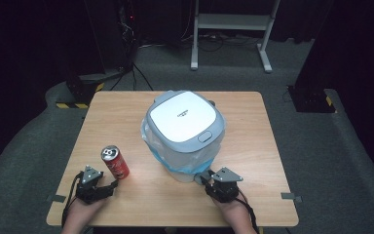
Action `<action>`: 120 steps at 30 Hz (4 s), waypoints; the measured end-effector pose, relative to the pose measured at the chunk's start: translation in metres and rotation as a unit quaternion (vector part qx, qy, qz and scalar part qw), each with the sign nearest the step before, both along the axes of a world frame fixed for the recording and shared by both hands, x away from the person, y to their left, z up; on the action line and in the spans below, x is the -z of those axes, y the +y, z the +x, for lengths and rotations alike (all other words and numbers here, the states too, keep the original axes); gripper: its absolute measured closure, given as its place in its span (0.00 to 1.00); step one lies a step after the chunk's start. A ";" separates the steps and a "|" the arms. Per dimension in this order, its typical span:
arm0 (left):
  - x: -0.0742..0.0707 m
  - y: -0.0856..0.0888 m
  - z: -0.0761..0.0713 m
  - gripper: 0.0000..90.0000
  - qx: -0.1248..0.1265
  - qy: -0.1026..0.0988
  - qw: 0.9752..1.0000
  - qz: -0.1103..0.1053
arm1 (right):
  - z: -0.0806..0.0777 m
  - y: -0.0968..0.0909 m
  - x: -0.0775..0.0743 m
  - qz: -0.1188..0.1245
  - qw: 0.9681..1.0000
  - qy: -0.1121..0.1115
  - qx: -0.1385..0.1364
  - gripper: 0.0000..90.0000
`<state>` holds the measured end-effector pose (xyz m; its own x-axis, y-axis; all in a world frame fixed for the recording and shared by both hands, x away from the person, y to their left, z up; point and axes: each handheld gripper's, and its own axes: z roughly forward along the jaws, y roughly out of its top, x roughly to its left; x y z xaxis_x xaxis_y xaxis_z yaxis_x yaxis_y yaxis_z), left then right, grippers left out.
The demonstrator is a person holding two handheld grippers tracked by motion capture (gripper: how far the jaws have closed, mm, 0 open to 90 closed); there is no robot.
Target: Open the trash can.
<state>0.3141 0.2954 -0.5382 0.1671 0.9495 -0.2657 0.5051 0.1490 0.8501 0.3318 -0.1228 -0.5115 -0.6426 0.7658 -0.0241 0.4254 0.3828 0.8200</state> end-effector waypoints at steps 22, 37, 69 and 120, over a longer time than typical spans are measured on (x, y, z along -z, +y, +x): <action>0.000 0.000 0.000 0.31 0.001 0.000 1.000 0.001 | 0.001 0.000 0.005 0.008 1.000 0.014 0.008 0.67; 0.000 0.000 0.000 0.31 0.001 0.000 1.000 0.001 | 0.005 0.003 0.008 -0.011 0.999 0.032 0.009 0.67; -0.011 0.003 -0.003 0.32 0.026 -0.016 1.000 -0.009 | 0.005 0.003 0.009 -0.005 0.999 0.031 0.011 0.67; -0.073 -0.020 0.017 0.22 0.047 -0.178 0.980 -0.075 | 0.005 0.004 0.009 -0.005 1.000 0.028 0.013 0.67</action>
<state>0.3315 0.2753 -0.4651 0.3590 0.8804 -0.3098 0.1985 0.2523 0.9471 0.3366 -0.1189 -0.5207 -0.6235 0.7818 0.0035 0.4807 0.3798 0.7904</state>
